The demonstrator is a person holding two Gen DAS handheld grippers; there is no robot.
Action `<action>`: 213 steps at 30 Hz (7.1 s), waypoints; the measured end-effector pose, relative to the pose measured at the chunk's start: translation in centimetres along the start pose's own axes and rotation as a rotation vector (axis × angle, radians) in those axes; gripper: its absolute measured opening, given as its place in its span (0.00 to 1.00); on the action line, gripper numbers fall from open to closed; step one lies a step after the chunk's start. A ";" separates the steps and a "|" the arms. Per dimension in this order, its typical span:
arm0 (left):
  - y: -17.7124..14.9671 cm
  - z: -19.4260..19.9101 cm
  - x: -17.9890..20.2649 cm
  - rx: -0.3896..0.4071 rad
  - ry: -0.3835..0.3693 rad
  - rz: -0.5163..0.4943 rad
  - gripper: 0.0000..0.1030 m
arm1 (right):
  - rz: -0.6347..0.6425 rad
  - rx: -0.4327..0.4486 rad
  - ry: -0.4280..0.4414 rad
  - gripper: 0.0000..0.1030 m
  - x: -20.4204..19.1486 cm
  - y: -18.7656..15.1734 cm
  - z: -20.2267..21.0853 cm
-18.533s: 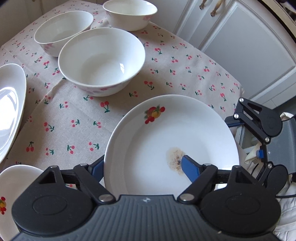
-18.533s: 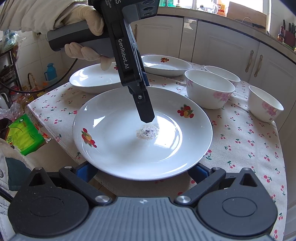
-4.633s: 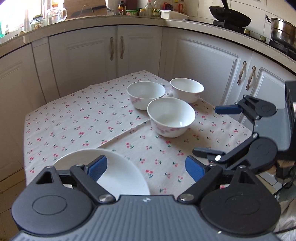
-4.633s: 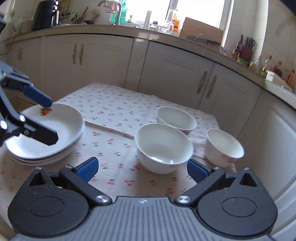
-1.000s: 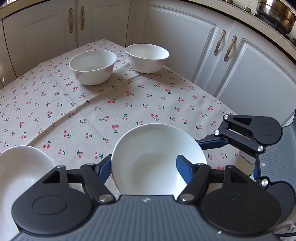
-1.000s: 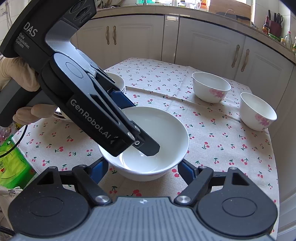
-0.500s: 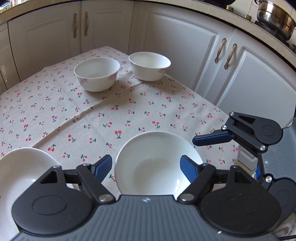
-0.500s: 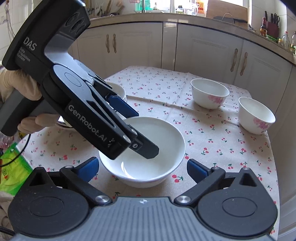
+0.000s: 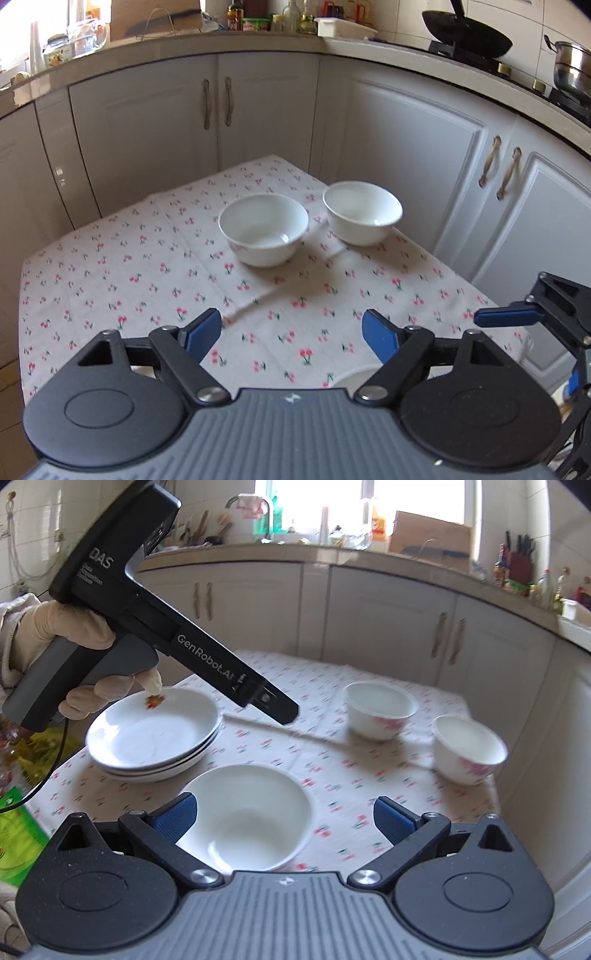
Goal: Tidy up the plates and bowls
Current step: 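Move the left gripper to another white bowl's rim and close, then lift the second bowl with the left gripper toward the placed bowl, then lower the second bowl into the placed bowl with the left gripper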
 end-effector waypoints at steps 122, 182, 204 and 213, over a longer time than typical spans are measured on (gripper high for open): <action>3.4 -4.8 8.1 -0.183 -0.206 -0.091 0.65 | 0.038 -0.054 -0.022 0.83 5.8 2.3 -1.0; -5.4 -0.8 4.5 -0.198 -0.141 -0.060 0.68 | 0.060 -0.168 0.088 0.83 -3.1 -1.0 -2.6; -5.8 -1.4 4.3 -0.210 -0.140 -0.067 0.69 | 0.043 -0.178 0.105 0.83 -2.8 -1.4 -3.0; -5.8 -0.9 3.9 -0.185 -0.147 -0.068 0.71 | 0.056 -0.124 0.107 0.99 -2.8 -1.0 -1.9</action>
Point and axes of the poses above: each gripper's, at about its wrist camera, not at the fingertips, and z roughly against the way its jaws point, x to its right, y to its top, the point moved 5 cm from there along -z, roughly the way its jaws point, and after that the axes turned 5 degrees about x, right-handed, at the moved point
